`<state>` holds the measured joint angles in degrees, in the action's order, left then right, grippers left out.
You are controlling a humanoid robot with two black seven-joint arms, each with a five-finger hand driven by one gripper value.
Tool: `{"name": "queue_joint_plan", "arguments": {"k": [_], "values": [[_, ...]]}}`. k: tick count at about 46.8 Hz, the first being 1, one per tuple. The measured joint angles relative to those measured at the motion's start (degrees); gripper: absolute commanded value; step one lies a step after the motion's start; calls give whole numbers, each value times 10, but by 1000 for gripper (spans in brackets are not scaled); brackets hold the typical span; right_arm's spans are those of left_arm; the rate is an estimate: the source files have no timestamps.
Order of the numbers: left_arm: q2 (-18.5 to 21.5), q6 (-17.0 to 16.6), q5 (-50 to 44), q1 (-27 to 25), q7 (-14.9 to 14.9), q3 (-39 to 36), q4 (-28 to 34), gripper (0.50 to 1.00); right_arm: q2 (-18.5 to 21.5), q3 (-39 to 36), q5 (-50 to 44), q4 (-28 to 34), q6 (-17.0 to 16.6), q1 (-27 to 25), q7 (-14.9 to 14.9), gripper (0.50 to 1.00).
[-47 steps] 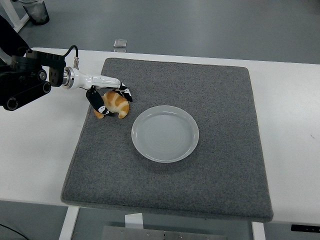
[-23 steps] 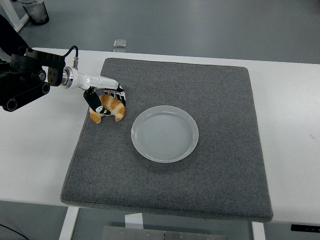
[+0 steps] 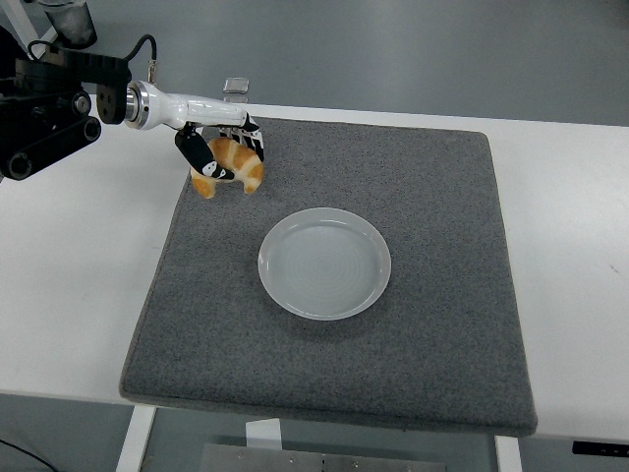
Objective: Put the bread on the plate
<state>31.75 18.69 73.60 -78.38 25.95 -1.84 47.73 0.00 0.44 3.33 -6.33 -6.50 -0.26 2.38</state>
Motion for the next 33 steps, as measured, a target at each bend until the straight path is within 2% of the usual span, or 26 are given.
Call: {"name": "queue_joint_plan", "arguments": {"k": [8, 16, 26, 33], "values": [[21, 28, -26, -62, 2, 0, 22, 500, 0, 0, 0, 0, 0, 0, 0, 952], [26, 40, -31, -101, 33, 0, 58, 500, 0, 0, 0, 0, 0, 0, 0, 952], [17, 36, -26, -104, 54, 14, 104, 500, 0, -1, 0, 0, 0, 0, 0, 952], [-15, 35, -22, -97, 57, 15, 118, 500, 0, -1, 0, 0, 0, 0, 0, 952]]}}
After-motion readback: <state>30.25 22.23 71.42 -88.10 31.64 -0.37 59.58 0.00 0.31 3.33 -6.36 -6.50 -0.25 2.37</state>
